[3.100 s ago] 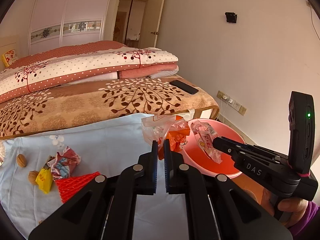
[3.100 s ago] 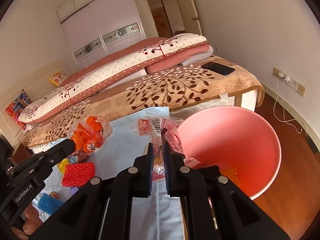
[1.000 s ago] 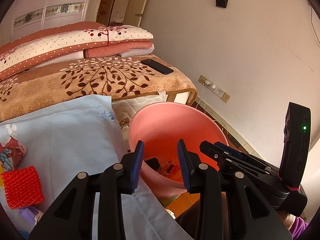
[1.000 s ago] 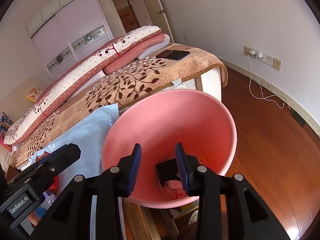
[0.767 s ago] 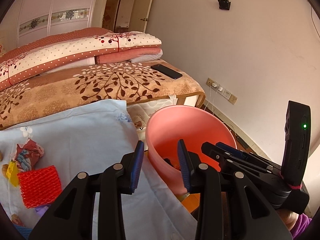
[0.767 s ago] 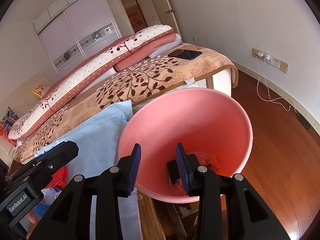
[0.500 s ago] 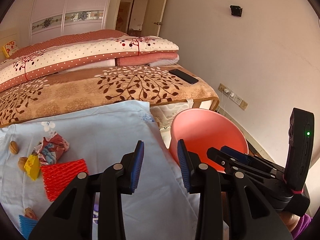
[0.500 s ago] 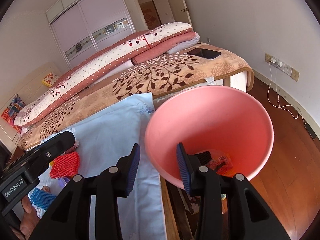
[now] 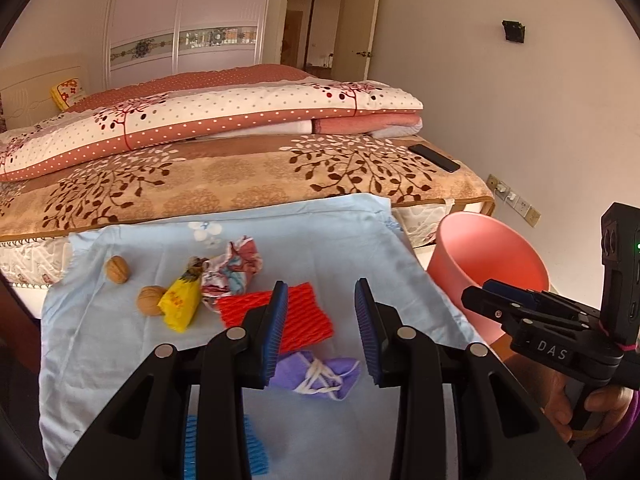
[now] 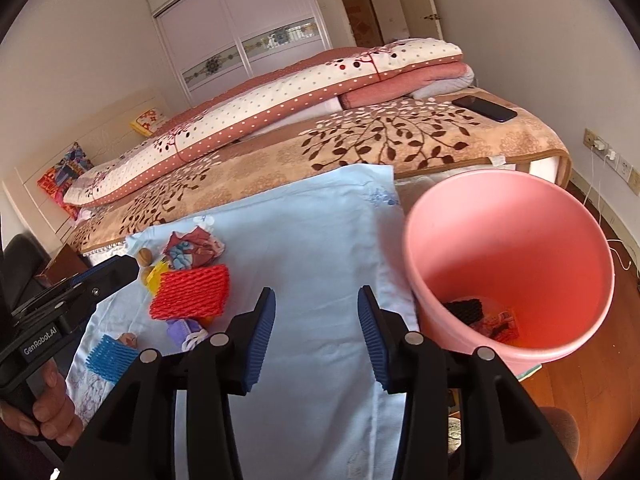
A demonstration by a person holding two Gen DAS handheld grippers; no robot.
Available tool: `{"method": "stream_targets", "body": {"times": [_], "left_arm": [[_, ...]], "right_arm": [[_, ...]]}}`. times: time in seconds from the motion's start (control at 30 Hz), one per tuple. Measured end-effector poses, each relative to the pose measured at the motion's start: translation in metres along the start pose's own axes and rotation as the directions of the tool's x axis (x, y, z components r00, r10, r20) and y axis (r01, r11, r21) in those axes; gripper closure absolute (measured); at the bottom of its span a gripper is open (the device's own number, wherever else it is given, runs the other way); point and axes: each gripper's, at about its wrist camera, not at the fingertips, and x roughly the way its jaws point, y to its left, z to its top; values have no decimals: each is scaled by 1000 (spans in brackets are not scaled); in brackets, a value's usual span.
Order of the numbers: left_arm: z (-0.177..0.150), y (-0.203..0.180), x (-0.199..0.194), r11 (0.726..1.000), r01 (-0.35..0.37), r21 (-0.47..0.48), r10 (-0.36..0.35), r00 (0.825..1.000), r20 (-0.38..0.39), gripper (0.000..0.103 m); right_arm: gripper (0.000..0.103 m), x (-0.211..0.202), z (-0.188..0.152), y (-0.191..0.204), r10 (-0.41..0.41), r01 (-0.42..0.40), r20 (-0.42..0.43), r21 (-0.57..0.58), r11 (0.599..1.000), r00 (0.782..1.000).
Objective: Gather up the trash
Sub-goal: 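Move both open tools back over the remaining items on the sheet, then grasp the blue mesh sleeve with the left tool while the right tool grasps the purple cloth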
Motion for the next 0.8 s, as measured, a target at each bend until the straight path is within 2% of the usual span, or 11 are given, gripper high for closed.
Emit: {"method": "stream_targets", "body": {"times": [0.23,0.5,0.67,0.8], "left_arm": [[-13,48,-20,993,-94,-69,94,996,-10,68],[-28,88,-45,977,-155,-149,150,988,-42,68],[-39,109,-58,962,-162,-219,148,986,-82,68],[-52,112,-63,959,-161,-235,135,983,-124,68]], "right_arm": [[58,19,-8,36,92,-99,-71,-98,990,993],[52,54,-18,66,156,-187,-197,-153,970,968],[48,74,-22,77,170,-214,-251,-158,964,953],[48,88,-27,84,162,-219,-291,-172,960,943]]}}
